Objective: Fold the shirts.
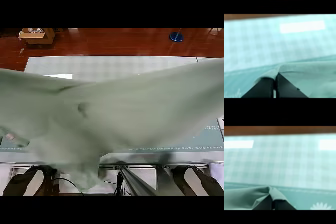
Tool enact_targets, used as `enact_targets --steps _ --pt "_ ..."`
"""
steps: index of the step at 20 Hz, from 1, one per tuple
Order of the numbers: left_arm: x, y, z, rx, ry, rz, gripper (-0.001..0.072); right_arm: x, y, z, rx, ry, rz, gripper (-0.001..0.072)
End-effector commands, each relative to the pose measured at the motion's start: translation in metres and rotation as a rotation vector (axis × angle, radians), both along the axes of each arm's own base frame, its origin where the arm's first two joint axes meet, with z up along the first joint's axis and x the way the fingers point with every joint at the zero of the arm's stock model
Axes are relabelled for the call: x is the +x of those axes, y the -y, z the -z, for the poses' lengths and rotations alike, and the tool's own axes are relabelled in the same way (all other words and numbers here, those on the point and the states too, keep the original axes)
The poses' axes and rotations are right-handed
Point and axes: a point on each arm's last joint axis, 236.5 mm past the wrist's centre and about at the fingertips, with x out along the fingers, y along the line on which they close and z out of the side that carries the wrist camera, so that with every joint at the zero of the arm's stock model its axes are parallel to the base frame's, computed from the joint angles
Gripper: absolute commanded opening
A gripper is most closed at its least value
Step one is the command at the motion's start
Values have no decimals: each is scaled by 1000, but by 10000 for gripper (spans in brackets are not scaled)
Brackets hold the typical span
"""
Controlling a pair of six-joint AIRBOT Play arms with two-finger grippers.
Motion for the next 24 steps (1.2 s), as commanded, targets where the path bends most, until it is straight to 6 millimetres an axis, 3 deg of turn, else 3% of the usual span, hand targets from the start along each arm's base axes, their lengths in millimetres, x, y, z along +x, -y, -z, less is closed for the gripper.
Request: enact_targets --steps 1,5,8,12,14,17,21,24 --pt "52 -13 83 -46 -308 46 18 35 30 78 101 -272 15 28" --pt "120 -4 173 -98 -554 138 18 82 63 160 150 -526 26 28" --pt "179 12 229 -132 -609 147 19 128 48 211 138 -602 -49 28" --pt "226 28 293 -140 -642 157 19 222 42 249 128 -426 -9 28" --pt "256 29 307 -149 -576 116 19 264 48 255 130 -308 46 28" --pt "308 31 305 -131 -376 75 19 304 60 269 126 -206 103 28" --pt "362 32 294 -129 -159 -3 19 333 67 289 58 -132 84 28" --pt "375 42 322 -127 -166 -9 19 343 72 310 67 -138 102 28"
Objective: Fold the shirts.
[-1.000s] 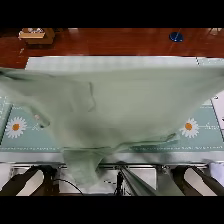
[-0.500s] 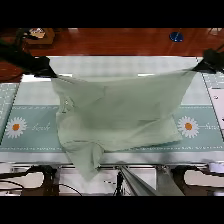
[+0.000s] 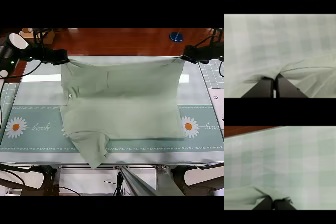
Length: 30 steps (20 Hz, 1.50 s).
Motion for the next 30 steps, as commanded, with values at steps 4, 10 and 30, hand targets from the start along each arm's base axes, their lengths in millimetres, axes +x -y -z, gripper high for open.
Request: enact_targets --steps 4,10,30 --pt "15 25 71 14 -57 15 19 11 2 59 6 -68 -6 28" --pt "2 17 72 22 -122 43 19 5 2 53 12 -75 -21 28" --pt "-89 -20 61 0 -536 191 550 -58 10 26 -122 -275 -159 141"
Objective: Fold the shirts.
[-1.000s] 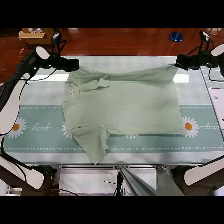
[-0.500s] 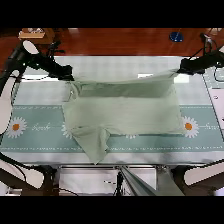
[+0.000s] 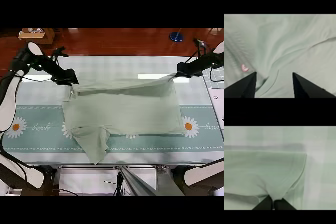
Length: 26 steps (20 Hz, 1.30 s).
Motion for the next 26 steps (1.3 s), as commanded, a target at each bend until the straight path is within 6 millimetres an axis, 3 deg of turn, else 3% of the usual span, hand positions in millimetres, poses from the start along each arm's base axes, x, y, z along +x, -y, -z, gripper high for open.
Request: enact_targets --steps 1,3,5,7,8,10,12,14,18,21,26 --pt "-13 -42 -37 4 -39 -8 550 -10 29 -50 -119 59 -53 195" --pt "-31 -81 -61 -1 -78 -97 550 -38 69 -67 -210 6 -16 195" --pt "-49 -113 -78 -3 -78 -166 550 -84 106 -63 -214 -140 70 195" --pt "-73 -127 -83 -10 -89 -211 549 -126 115 -50 -91 -281 135 208" --pt "-90 -127 -78 -17 -112 -209 550 -146 112 -43 -6 -347 156 267" --pt "-132 -119 -56 -41 -182 -207 550 -176 97 -27 152 -426 178 275" --pt "-175 -94 -27 -123 -232 -233 550 -193 86 -10 243 -426 226 275" --pt "-205 -63 -8 -243 -229 -285 550 -201 76 3 282 -374 252 275" --pt "-261 -23 22 -338 -330 -290 550 -201 65 17 306 -287 302 274" --pt "-280 -10 43 -327 -377 -288 550 -205 56 22 341 -305 302 275" --pt "-276 4 60 -252 -344 -264 549 -200 56 22 343 -288 312 281"
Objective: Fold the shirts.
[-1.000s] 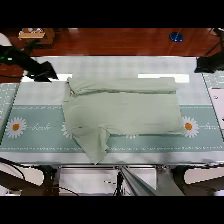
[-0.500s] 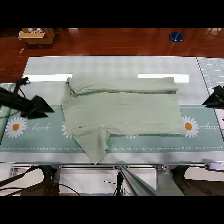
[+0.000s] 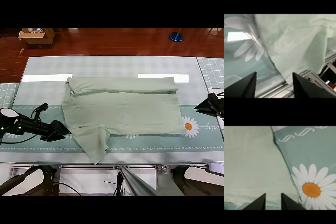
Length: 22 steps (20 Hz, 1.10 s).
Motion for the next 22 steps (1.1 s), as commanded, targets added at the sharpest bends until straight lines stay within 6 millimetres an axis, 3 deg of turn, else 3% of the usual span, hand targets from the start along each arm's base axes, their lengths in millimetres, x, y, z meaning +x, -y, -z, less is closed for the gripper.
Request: enact_targets --steps 1,5,6,7,8,10,13,18,20,22 --pt "2 14 16 58 22 19 549 3 -1 0 4 15 14 281" --pt "12 46 32 88 53 45 521 8 4 -8 -40 58 29 281" --pt "17 54 34 81 67 29 335 10 6 -11 -52 71 33 281" --pt "23 61 36 75 81 12 89 11 6 -15 -60 84 37 281" --pt "25 67 36 67 89 13 21 11 6 -18 -66 92 38 281" --pt "22 70 35 57 81 24 21 2 12 -17 -103 68 21 282" --pt "18 71 33 45 66 34 21 -38 31 7 -172 -85 32 280" --pt "18 71 33 45 80 48 21 -68 1 40 -7 -77 147 294" --pt "18 71 33 45 80 48 21 -81 -10 53 27 -113 152 404" --pt "18 71 33 45 80 48 21 -89 -18 61 46 -134 152 438"
